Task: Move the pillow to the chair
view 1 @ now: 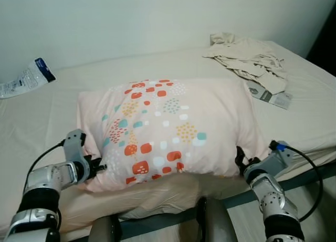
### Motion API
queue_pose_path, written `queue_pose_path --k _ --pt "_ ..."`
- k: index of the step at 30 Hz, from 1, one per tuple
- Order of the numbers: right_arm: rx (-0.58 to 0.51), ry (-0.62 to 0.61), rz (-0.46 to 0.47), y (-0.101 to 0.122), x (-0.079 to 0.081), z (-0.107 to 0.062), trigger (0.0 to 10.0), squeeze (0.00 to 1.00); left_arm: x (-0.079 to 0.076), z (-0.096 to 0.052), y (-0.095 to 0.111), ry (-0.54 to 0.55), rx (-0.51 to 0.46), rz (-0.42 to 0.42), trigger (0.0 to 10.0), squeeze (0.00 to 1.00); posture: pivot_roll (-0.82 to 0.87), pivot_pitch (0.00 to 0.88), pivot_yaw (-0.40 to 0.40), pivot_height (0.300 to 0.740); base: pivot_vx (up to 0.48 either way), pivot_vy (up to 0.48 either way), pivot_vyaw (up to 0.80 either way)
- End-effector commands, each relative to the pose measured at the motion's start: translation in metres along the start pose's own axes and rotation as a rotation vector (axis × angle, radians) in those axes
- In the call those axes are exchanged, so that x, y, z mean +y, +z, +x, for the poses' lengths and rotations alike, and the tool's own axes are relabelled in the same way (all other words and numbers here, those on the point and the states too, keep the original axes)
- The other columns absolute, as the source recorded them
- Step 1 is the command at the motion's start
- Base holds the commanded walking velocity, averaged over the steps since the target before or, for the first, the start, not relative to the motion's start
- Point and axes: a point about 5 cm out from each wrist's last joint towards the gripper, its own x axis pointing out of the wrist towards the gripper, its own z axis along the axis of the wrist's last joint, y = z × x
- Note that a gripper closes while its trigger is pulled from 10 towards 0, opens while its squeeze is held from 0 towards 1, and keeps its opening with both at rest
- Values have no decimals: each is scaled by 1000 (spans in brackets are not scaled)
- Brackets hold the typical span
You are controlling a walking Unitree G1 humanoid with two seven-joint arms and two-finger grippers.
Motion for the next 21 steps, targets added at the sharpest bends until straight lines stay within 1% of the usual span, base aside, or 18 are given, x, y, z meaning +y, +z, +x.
queue_pose_path --k 1,2,3,4,5,6,7,8,9,10,11,12,14,15,16,17,19,21 --pt "181 53 -29 -38 14 0 4314 0 -15 11 -29 -77 120 -5 0 0 -46 130 27 543 0 0 0" --pt "181 67 -86 -38 17 0 0 0 -22 13 -28 -97 91 20 0 0 -45 128 25 543 0 0 0" --pt "181 67 -86 -38 17 0 0 0 -22 13 -28 -97 91 20 0 0 -45 128 25 543 0 0 0" --pt "175 78 -161 -37 20 1 0 0 -27 14 -26 -104 58 38 0 0 -43 125 23 543 0 0 0" --pt "175 78 -161 -37 20 1 0 0 -27 14 -26 -104 58 38 0 0 -43 125 23 543 0 0 0" --pt "155 84 -265 -34 22 2 0 0 -33 16 -23 -103 20 67 0 0 -43 125 23 543 0 0 0" --pt "155 84 -265 -34 22 2 0 0 -33 16 -23 -103 20 67 0 0 -43 125 23 543 0 0 0" --pt "101 106 -459 -28 29 3 0 0 -41 17 -18 -96 -38 118 0 0 -44 119 22 543 0 0 0" --pt "101 106 -459 -28 29 3 0 0 -41 17 -18 -96 -38 118 0 0 -44 119 22 543 0 0 0" --pt "75 123 -530 -25 33 4 0 0 -44 17 -16 -88 -64 141 0 0 -45 115 21 543 0 0 0" --pt "57 136 -563 -22 36 4 0 0 -46 17 -15 -79 -85 162 0 0 -46 114 21 543 0 0 0" --pt "38 145 -579 -19 40 4 0 0 -48 16 -15 -70 -100 177 0 0 -46 112 19 543 0 0 0" --pt "-11 155 -646 -13 47 4 0 0 -49 16 -12 -27 -147 201 0 0 -48 109 19 543 0 0 0" --pt "-11 155 -646 -13 47 4 0 0 -49 16 -12 -27 -147 201 0 0 -48 109 19 543 0 0 0" --pt "-71 166 -669 -8 55 4 0 0 -56 15 -9 -15 -213 200 0 0 -50 102 13 543 0 0 0" --pt "-89 169 -665 -6 57 3 0 0 -59 14 -7 -16 -234 200 0 0 -50 101 13 543 0 0 0" --pt "-126 182 -660 -4 63 3 0 0 -66 12 -4 -12 -288 239 0 0 -49 97 9 543 0 0 0" --pt "-142 192 -668 -3 66 2 0 0 -69 12 -3 -17 -307 247 0 0 -48 94 8 543 0 0 0"
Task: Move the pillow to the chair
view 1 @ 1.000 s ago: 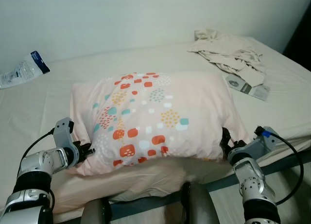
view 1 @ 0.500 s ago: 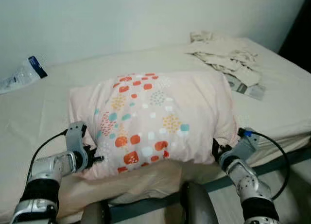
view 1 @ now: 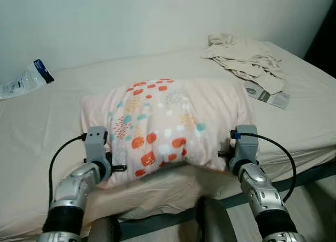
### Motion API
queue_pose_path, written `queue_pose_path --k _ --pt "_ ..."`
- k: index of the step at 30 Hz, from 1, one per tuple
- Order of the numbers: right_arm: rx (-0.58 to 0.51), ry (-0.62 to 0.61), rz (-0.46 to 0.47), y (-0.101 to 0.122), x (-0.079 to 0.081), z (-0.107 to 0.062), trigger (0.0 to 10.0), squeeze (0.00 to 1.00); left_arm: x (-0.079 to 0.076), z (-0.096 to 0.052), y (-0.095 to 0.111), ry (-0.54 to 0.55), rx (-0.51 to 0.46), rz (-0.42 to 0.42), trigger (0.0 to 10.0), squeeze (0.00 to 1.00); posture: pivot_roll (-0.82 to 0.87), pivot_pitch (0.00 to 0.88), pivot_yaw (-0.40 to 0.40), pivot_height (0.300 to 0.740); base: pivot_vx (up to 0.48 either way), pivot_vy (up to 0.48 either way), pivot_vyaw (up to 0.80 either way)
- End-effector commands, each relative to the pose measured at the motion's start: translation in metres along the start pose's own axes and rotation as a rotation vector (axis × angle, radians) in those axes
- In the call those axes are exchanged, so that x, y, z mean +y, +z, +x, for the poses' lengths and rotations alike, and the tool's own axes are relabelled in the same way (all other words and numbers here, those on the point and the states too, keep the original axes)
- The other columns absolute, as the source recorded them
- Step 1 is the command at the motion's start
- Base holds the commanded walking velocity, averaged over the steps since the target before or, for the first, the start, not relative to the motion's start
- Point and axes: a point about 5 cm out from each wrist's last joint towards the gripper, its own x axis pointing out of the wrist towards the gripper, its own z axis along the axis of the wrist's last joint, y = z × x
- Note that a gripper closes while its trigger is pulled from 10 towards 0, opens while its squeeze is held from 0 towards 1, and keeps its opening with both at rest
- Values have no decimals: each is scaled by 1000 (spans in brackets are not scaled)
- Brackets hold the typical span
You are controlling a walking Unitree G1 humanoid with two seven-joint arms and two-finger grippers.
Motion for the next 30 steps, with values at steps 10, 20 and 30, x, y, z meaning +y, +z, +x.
queue_pose_path --k 10,20,30 --pt "-283 101 -53 51 46 0 0 0 -44 -1 39 -61 -321 -106 0 741 -52 69 8 543 0 0 0" --pt "-374 155 50 71 64 0 0 0 -59 5 43 -57 -316 -88 3333 0 -56 60 4 543 0 0 0" --pt "-417 228 74 86 84 -4 10000 0 -63 6 59 -7 -416 92 10000 0 -58 50 12 543 0 0 0"
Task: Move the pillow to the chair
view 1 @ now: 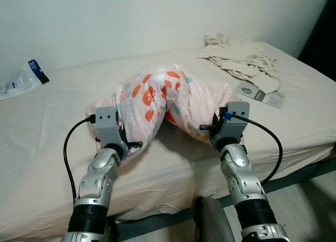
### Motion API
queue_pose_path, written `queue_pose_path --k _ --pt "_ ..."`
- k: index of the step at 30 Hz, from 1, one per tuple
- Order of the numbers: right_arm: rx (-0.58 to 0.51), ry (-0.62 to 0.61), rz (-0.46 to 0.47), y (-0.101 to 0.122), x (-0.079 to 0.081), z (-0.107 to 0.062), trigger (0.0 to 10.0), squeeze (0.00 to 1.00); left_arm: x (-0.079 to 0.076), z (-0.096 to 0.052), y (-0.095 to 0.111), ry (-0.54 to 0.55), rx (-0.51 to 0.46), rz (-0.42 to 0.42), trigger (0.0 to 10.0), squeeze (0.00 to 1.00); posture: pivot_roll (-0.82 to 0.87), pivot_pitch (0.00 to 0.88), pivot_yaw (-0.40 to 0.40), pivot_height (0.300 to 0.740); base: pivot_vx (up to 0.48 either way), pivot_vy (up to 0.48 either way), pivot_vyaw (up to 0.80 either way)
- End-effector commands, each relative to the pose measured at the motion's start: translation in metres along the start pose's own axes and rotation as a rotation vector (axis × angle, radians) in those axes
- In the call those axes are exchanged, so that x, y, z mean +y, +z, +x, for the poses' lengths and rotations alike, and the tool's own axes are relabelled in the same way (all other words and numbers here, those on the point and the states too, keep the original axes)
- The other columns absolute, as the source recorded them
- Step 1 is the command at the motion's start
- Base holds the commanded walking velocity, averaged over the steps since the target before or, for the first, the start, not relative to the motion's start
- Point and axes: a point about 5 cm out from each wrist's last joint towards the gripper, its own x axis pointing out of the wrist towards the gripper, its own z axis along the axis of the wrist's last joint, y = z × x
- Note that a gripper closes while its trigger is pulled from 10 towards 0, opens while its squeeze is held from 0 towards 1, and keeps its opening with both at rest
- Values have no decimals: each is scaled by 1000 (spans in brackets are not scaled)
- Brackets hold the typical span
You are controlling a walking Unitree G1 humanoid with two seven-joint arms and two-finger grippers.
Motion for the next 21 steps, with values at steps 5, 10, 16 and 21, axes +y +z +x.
queue_pose_path --k 5,10,16,21 --pt "-89 171 -67 21 33 7 10000 0 -22 3 18 -90 -106 44 10000 0 -52 47 7 543 0 0 0" --pt "-106 159 -156 22 32 7 10000 0 -10 9 14 75 -64 178 10000 0 -48 51 1 543 0 0 0" --pt "-55 126 -191 9 23 4 10000 0 3 5 10 173 -74 159 10000 0 -33 52 -13 543 0 0 0" --pt "-22 105 -162 2 17 1 10000 0 9 3 10 164 -74 158 10000 0 -34 57 -11 543 0 0 0"
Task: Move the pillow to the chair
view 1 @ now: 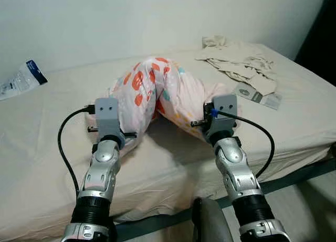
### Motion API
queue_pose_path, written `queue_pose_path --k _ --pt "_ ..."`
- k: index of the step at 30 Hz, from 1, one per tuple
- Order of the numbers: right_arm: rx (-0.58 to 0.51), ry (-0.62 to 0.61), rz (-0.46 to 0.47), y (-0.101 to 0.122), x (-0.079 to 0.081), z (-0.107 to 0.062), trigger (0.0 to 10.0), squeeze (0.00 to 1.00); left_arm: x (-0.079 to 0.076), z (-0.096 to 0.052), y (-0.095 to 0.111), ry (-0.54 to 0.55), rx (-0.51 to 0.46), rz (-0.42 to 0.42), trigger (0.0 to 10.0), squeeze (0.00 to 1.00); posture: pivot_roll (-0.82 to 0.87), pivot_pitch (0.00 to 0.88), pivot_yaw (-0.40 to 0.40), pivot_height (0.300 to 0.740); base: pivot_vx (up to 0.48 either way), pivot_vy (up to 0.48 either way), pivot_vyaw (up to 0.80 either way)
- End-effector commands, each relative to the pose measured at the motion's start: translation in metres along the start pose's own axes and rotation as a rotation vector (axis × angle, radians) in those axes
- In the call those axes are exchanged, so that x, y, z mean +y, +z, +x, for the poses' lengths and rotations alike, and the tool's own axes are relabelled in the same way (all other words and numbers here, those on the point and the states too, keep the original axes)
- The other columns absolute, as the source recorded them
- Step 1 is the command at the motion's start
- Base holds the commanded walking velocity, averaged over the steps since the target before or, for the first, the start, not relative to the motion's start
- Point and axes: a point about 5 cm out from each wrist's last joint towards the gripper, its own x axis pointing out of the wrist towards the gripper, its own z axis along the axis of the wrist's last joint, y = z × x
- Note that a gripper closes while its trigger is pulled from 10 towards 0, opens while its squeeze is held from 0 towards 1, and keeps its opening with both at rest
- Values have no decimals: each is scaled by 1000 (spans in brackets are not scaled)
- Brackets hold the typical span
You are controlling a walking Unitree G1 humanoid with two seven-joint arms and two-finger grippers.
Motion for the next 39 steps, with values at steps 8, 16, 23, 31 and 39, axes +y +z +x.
queue_pose_path --k 8,16,23,31,39 --pt "9 29 11 -5 6 -2 10000 0 -10 -2 3 -79 -32 -37 10000 0 -45 55 -4 588 0 0 0" --pt "13 15 14 -4 3 -2 10000 0 -16 -4 0 -157 10 -81 10000 0 -49 53 -2 633 0 0 0" --pt "14 14 14 -4 3 -1 10000 0 -16 -6 -3 -172 -4 -45 10000 0 -48 54 -4 668 0 0 0" --pt "19 17 21 -6 4 -2 10000 0 -10 -6 -8 -162 20 10 10000 0 -44 55 -3 723 0 0 0" --pt "27 19 25 -8 4 -3 10000 0 -10 -7 -13 -163 71 -6 10000 0 -44 56 0 740 0 0 0"
